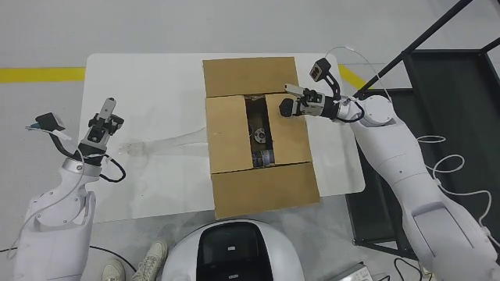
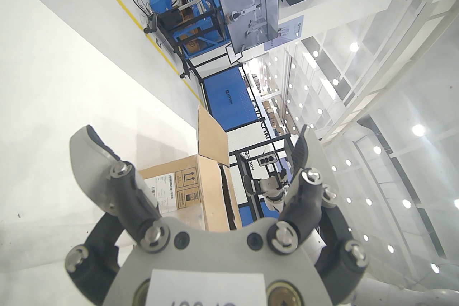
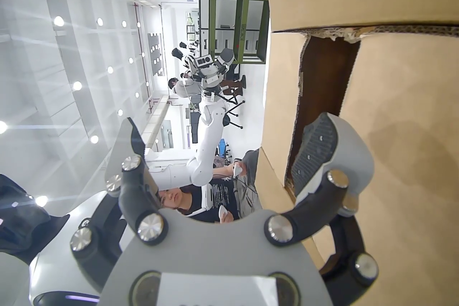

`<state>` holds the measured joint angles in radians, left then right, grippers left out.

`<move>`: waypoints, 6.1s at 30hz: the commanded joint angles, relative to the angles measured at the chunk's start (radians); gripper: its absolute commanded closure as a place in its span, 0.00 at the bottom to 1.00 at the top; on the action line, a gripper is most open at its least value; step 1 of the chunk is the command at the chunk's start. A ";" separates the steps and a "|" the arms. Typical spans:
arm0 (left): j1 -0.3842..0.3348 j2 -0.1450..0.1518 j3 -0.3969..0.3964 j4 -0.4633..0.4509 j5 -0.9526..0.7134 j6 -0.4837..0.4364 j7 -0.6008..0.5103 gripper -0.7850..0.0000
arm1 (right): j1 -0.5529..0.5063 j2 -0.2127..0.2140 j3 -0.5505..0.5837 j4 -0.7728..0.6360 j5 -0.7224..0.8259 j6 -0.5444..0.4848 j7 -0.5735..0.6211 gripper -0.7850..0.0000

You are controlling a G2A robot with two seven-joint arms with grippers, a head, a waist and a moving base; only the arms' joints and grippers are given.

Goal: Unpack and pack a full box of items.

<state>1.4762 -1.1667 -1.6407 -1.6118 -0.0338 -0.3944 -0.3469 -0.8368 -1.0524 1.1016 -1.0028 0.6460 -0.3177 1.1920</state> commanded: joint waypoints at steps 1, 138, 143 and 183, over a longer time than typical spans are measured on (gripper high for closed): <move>0.000 0.000 0.000 0.000 0.000 0.000 0.000 0.00 | 0.000 0.000 0.000 0.000 0.000 0.000 0.000 0.00; -0.415 0.081 0.222 0.115 -0.240 0.470 -0.614 0.00 | 0.056 -0.192 -0.480 -0.295 -0.223 0.109 -0.141 0.00; -0.437 0.077 0.284 0.143 -0.147 0.507 -0.538 0.00 | -0.027 -0.145 -0.370 -0.361 -0.236 0.082 -0.120 0.00; -0.358 0.074 0.349 -0.116 -0.164 0.555 -0.373 0.00 | -0.561 0.035 0.398 -0.569 0.010 0.002 -0.076 0.00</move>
<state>1.1010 -1.0965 -1.2612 -1.7109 -0.1836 0.1717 -0.7159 -1.3981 -1.0179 1.5013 -1.5694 0.6565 -0.3155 1.1078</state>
